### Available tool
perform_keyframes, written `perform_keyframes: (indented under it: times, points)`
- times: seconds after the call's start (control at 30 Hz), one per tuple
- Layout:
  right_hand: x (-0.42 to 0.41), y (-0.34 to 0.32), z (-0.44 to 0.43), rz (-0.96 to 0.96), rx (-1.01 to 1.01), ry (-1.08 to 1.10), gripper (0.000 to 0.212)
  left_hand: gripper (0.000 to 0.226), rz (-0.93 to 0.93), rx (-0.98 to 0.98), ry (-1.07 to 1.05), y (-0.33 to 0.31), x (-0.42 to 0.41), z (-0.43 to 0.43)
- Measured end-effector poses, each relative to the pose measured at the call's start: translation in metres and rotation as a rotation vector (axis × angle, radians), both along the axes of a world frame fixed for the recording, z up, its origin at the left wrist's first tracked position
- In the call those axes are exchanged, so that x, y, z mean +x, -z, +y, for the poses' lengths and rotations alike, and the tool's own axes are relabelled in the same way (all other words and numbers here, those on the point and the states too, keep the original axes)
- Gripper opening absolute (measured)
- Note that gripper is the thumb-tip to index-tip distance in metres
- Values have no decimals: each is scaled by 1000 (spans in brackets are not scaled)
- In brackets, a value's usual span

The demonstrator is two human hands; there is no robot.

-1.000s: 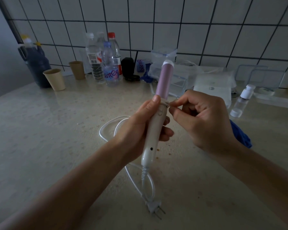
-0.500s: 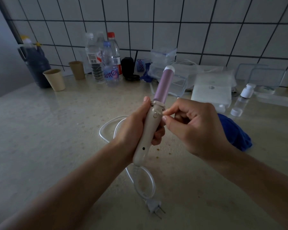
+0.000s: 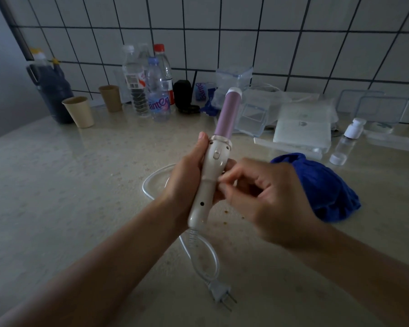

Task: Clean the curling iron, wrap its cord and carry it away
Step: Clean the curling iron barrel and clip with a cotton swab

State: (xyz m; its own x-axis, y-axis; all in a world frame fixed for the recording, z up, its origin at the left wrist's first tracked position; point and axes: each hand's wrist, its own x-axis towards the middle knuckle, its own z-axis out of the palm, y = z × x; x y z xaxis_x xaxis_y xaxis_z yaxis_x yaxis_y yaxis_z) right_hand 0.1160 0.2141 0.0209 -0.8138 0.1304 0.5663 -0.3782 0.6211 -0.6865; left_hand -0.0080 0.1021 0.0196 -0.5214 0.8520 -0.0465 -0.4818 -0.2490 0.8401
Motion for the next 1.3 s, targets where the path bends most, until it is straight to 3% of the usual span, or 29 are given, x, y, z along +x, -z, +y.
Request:
perform_keyframes:
  times: [0.1,0.23,0.37,0.53,0.67,0.93,1.13,1.3]
  points:
    - [0,4,-9,-42,86,-44,11,59,-31,33,12,0,0,0]
    - [-4,-4,5,6,46,42,14,65,32,-37,-19,2,-2,-2]
    - [2,1,-13,-71,137,-79,12,55,-26,-12,-51,0,-2,0]
    - [0,-6,-3,-37,109,-2,12,59,-11,14,-29,1,-4,0]
    - [5,0,-17,-96,156,-104,9,55,-49,46,-38,3,-4,1]
    - [-4,-14,12,82,30,136,16,61,61,-35,8,0,3,3]
    - [-7,-22,28,138,-17,183,17,54,120,20,1,0,6,0]
    - [-10,-26,41,106,-16,234,13,56,242,-68,32,-1,8,-3]
